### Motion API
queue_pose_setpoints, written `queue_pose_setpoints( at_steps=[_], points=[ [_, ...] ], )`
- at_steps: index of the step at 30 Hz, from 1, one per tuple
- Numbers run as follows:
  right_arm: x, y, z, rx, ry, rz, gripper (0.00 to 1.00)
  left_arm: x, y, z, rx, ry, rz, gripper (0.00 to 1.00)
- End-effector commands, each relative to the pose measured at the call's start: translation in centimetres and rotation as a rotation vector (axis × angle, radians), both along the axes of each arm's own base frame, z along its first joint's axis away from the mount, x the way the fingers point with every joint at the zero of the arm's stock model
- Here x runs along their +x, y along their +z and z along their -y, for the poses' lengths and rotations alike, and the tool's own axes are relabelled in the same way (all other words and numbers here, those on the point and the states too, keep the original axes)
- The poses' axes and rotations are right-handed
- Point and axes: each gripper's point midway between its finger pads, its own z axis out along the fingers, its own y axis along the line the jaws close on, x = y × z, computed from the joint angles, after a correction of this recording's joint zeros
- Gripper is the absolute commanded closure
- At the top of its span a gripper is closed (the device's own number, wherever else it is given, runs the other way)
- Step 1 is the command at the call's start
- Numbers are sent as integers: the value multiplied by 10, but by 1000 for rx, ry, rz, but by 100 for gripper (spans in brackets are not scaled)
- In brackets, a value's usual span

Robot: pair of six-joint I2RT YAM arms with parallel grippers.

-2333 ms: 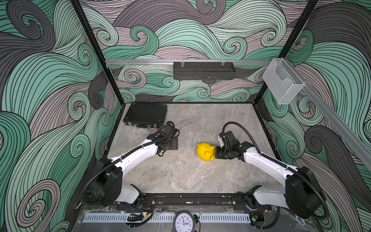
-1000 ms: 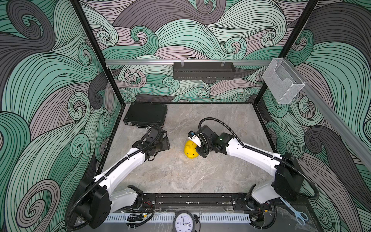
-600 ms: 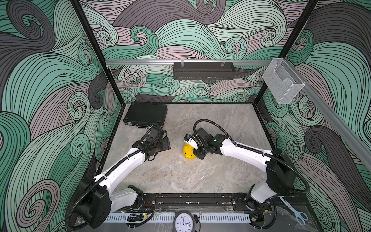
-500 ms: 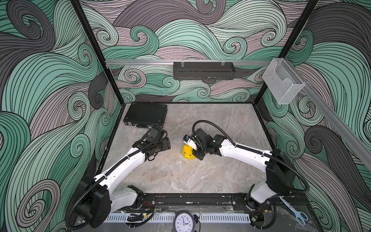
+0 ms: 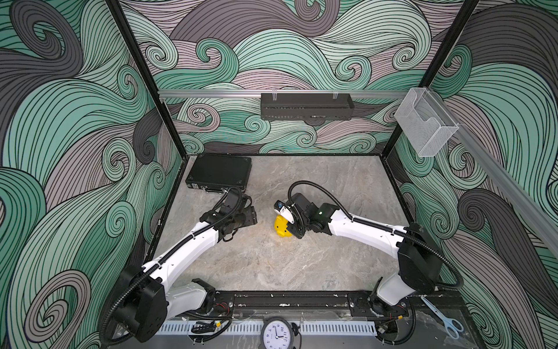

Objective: Open piggy banks
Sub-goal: Pick up the piggy bank from the center of the board, then place the piggy bank at the center of the board.

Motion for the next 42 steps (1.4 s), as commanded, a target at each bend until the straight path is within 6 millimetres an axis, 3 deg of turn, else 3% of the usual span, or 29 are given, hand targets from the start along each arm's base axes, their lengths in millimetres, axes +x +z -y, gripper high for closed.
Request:
queue_pose_setpoints(
  at_steps=[1,13,23,37,42],
  points=[
    [-2,-4,3,-7,-21,-6,81,1,-1,-2,0,0,0,26],
    [-7,11,3,52,-66,9,100,2,7,-4,-4,4,15,26],
    [-7,27,-5,236,-137,-68,100,4,12,0,-21,-1,18,26],
    [13,45,-7,600,-217,-328,100,3,9,18,-96,-62,14,26],
    [24,34,0,671,-271,-422,100,5,0,23,-128,-59,16,26]
  ],
)
